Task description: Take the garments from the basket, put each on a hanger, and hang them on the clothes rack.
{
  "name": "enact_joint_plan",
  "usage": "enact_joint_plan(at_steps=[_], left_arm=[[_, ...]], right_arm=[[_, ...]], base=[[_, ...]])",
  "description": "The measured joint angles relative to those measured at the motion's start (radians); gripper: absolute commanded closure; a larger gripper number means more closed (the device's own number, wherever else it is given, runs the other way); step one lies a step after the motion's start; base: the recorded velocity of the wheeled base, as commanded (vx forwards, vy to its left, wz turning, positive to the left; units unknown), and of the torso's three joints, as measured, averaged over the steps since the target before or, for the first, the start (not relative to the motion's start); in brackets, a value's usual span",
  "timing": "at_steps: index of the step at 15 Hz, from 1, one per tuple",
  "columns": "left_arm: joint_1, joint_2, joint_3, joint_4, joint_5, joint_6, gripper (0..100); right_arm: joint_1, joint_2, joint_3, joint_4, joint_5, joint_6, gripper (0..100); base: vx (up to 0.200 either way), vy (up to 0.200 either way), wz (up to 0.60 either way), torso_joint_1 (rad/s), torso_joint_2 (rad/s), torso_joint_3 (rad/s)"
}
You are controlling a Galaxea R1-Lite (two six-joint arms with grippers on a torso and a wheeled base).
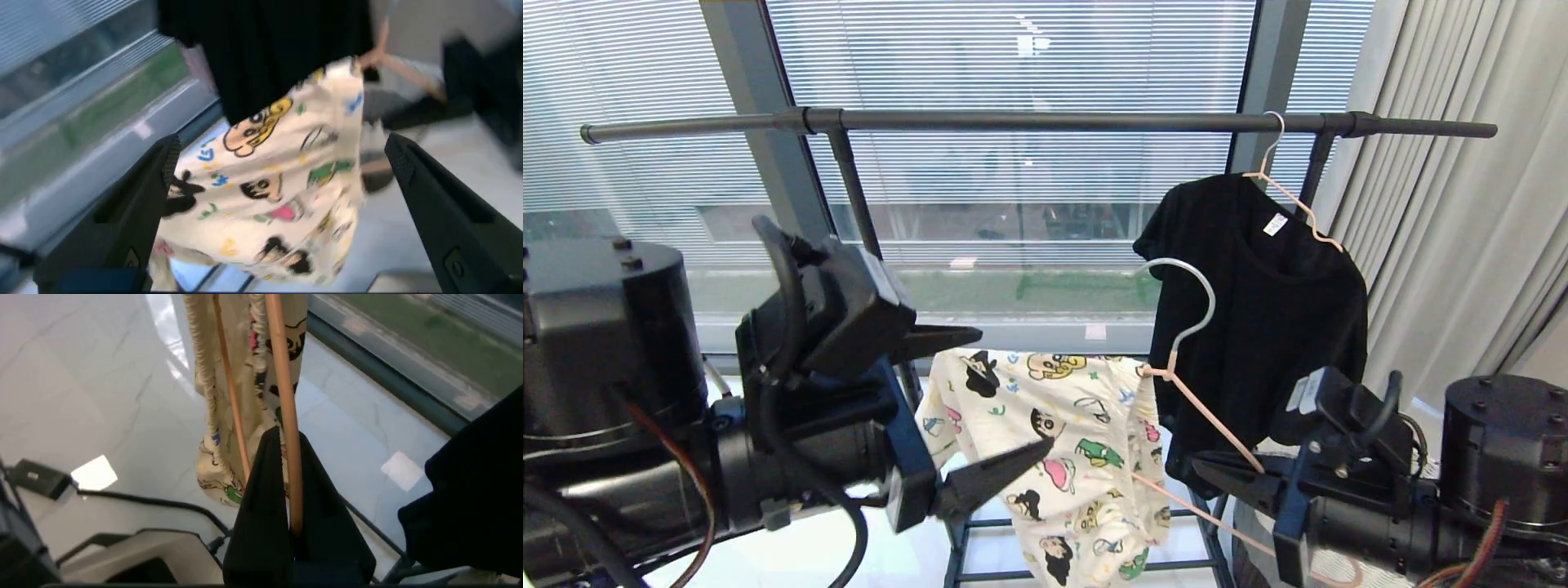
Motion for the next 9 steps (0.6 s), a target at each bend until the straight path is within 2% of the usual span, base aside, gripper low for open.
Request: enact_joint_plan(at_steps=[1, 3, 6, 9], left_arm=[[0.009, -0.014, 0.041, 0.000, -0.069, 0.054, 0], [0.014, -0.018, 0.087, 0.001, -0.101, 0.114, 0], [-0.011, 0.011, 0.101, -0.001, -0.103, 0.133, 0], [-0.034, 0.051, 0.103, 0.000, -0.103, 0.136, 0]], right_arm=[[-0.013, -0.027, 0.036, 0.001, 0.024, -0.021, 100], [-0.019, -0.062, 0.089, 0.001, 0.080, -0.079, 100], [-0.010, -0.086, 0.129, 0.003, 0.125, -0.135, 100], [0.034, -0.090, 0.145, 0.006, 0.129, -0.150, 100]], base=[[0.000, 0.000, 0.00, 0.000, 0.00, 0.000], [0.000, 0.000, 0.00, 0.000, 0.00, 0.000], [0.000, 0.000, 0.00, 0.000, 0.00, 0.000], [0.000, 0.000, 0.00, 0.000, 0.00, 0.000]])
